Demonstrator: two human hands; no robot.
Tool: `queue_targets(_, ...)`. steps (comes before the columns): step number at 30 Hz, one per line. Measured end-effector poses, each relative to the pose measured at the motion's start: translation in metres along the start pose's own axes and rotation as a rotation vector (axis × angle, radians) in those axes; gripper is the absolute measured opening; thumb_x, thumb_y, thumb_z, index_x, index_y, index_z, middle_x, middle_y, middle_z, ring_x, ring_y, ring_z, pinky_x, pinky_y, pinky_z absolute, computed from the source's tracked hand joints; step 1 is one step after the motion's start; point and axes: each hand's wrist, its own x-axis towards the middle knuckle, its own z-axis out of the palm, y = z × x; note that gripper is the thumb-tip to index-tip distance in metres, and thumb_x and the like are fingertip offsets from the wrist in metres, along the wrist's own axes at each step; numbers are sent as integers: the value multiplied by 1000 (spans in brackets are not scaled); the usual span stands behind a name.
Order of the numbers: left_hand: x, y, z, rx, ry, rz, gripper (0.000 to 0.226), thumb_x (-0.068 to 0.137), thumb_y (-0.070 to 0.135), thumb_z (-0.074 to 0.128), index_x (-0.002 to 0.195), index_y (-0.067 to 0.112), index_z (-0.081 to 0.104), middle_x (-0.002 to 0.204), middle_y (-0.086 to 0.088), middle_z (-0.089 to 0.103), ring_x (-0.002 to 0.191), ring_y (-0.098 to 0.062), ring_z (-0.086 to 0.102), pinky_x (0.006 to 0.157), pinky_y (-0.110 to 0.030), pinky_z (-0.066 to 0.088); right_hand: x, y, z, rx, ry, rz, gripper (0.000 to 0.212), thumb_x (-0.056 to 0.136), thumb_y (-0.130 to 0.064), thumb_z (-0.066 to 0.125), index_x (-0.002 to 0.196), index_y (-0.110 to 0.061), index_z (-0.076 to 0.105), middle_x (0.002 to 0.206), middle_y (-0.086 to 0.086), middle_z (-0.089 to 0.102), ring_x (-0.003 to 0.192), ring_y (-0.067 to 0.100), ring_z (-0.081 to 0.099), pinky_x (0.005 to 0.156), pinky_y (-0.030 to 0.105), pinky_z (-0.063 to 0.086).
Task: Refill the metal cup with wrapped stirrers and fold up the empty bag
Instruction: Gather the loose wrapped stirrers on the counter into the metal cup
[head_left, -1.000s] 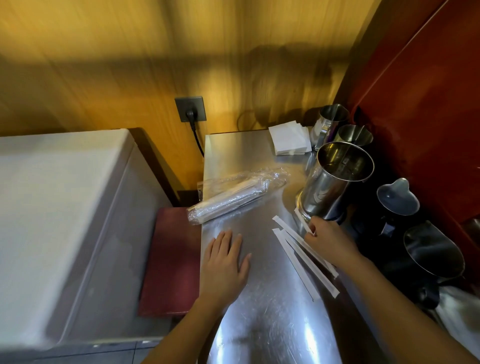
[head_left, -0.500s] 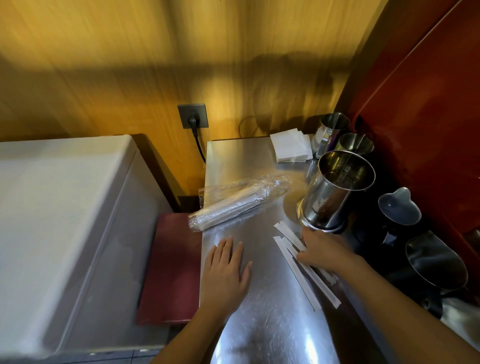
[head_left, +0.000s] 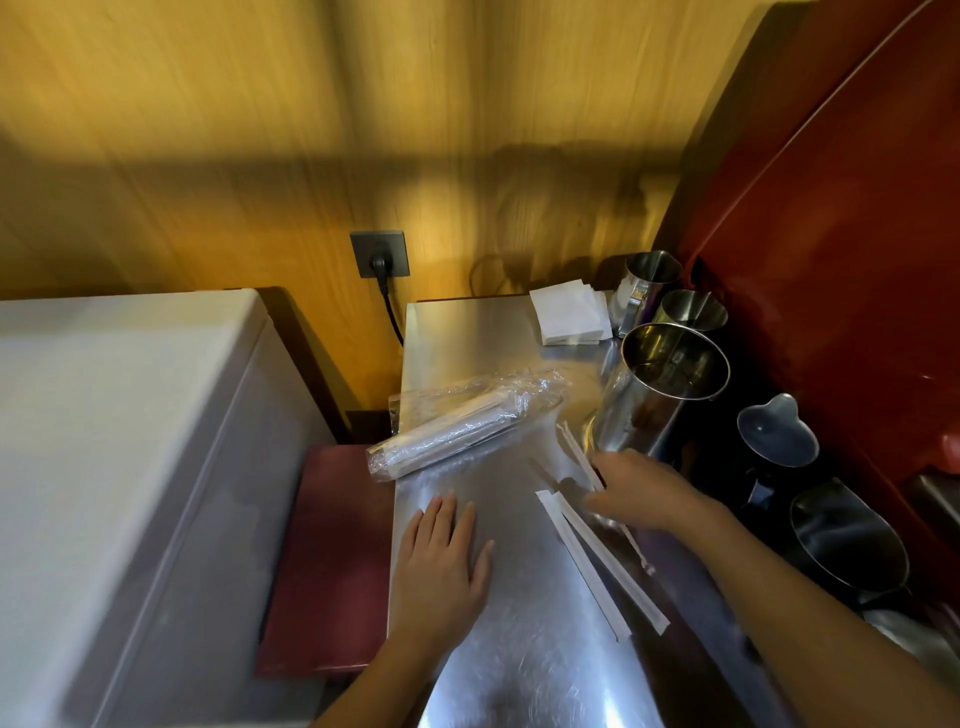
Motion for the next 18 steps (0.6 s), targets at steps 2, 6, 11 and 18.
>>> queue_targets(2,1,1,-1,-6,1,-8,48,87,42,41,120,12,60,126,-12,61,121,-28,54,101,-44,40,-6,-8,-18,89,57,-52,7,79,-27,52,77,-20,50,76,3,59,72,22,58,60,32,45)
queue_targets(6,-4,-1,-3,6,-1,3,48,86,42,41,117,12,63,123,-12,63,117,-29,57,99,-45,42,-26,-24,-59,226,273,-164,10,82,-25,49,83,-17,55,75,7,63,70,24,61,67,42,51)
queue_targets(11,4,4,-10,8,21,-10,48,84,42,42,113,12,65,119,-11,66,114,-28,59,102,-40,40,-45,-26,-108,468,721,-251,8,88,-18,53,84,-11,57,74,15,66,61,25,64,54,30,51)
queue_targets(18,-2,3,-9,-13,-41,-35,49,83,43,42,113,12,66,118,-12,66,113,-28,60,101,-34,26,-16,3,-114,207,801,-2,15,87,-24,51,93,-12,55,78,17,62,73,39,59,65,38,42)
